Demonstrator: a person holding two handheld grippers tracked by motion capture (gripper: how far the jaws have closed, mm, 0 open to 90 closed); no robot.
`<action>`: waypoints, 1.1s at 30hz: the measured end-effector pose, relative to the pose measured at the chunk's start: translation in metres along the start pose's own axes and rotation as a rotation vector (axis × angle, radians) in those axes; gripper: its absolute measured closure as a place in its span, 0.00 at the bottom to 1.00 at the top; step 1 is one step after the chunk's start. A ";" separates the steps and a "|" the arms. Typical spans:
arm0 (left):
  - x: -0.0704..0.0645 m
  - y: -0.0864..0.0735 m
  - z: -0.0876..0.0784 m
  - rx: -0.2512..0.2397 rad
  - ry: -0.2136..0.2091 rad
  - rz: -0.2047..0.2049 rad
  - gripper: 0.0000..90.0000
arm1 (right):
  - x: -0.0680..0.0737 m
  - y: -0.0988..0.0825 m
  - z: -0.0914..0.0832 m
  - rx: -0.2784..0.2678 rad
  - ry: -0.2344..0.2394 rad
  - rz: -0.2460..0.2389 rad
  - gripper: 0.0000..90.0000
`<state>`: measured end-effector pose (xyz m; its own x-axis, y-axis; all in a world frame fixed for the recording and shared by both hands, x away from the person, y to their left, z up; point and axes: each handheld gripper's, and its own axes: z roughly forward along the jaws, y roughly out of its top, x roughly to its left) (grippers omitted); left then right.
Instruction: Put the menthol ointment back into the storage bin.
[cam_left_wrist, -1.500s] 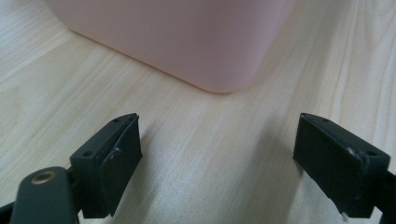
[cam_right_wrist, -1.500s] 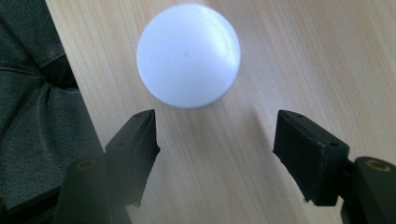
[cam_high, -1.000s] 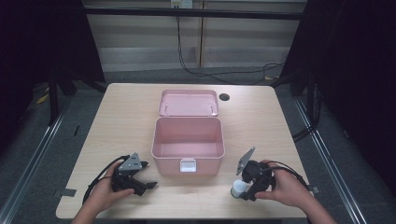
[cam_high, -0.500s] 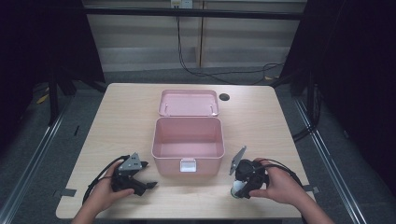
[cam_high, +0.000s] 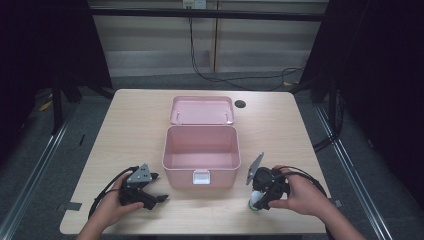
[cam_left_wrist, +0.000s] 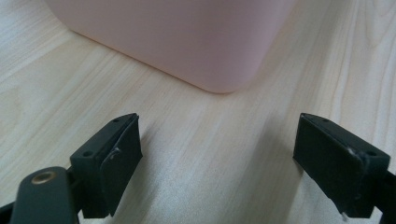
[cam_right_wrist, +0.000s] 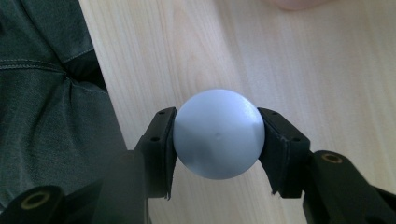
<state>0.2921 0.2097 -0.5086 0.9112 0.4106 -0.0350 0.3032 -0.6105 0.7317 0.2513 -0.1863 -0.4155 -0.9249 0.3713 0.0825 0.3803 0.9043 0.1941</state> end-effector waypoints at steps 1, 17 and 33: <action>0.000 0.000 0.000 0.000 0.000 0.000 0.16 | 0.000 0.001 -0.003 0.000 0.004 0.005 0.56; 0.000 0.000 0.000 0.000 0.000 -0.001 0.16 | -0.011 0.014 -0.042 0.009 -0.003 0.008 0.56; 0.000 0.000 0.000 0.000 0.004 -0.001 0.16 | -0.034 0.027 -0.081 -0.014 -0.032 0.071 0.56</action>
<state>0.2919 0.2099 -0.5085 0.9098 0.4137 -0.0334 0.3044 -0.6102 0.7314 0.2930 -0.1916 -0.3342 -0.8952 0.4408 0.0654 0.4445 0.8727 0.2021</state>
